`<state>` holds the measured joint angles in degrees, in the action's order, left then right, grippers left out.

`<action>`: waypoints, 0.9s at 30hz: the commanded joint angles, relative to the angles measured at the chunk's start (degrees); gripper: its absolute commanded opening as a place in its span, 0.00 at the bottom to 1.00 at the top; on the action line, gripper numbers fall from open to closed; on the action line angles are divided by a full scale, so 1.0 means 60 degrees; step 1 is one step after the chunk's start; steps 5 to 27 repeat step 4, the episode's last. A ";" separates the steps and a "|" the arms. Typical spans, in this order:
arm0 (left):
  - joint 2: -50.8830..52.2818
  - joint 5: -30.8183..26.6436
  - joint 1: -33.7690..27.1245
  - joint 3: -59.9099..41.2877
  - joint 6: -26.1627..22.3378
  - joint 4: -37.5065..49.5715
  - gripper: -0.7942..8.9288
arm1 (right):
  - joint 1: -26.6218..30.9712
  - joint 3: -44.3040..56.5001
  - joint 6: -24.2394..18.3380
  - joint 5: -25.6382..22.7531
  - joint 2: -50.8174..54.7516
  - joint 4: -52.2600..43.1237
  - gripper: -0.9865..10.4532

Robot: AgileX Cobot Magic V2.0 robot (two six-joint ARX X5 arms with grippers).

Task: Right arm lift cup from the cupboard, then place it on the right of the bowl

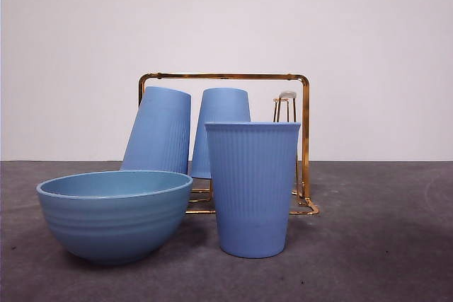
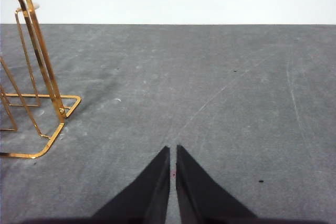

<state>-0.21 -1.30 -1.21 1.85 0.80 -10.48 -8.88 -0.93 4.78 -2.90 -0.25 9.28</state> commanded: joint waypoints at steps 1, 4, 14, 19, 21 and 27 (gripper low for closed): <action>0.0004 -0.0004 0.0018 -0.0189 -0.0124 -0.0036 0.10 | 0.0011 0.0040 0.0098 -0.0022 0.0007 -0.0044 0.10; 0.0004 -0.0004 0.0018 -0.0189 -0.0124 -0.0036 0.10 | 0.0011 0.0040 0.0098 -0.0022 0.0007 -0.0044 0.10; 0.0004 -0.0004 0.0018 -0.0189 -0.0124 -0.0036 0.10 | 0.0011 0.0040 0.0098 -0.0022 0.0007 -0.0044 0.10; 0.0004 -0.0004 0.0018 -0.0189 -0.0124 -0.0036 0.10 | 0.0011 0.0040 0.0098 -0.0022 0.0007 -0.0044 0.10; 0.0004 -0.0004 0.0018 -0.0189 -0.0124 -0.0036 0.10 | 0.0011 0.0040 0.0098 -0.0022 0.0007 -0.0044 0.10; 0.0004 -0.0004 0.0018 -0.0189 -0.0124 -0.0036 0.10 | 0.0011 0.0040 0.0098 -0.0022 0.0007 -0.0044 0.10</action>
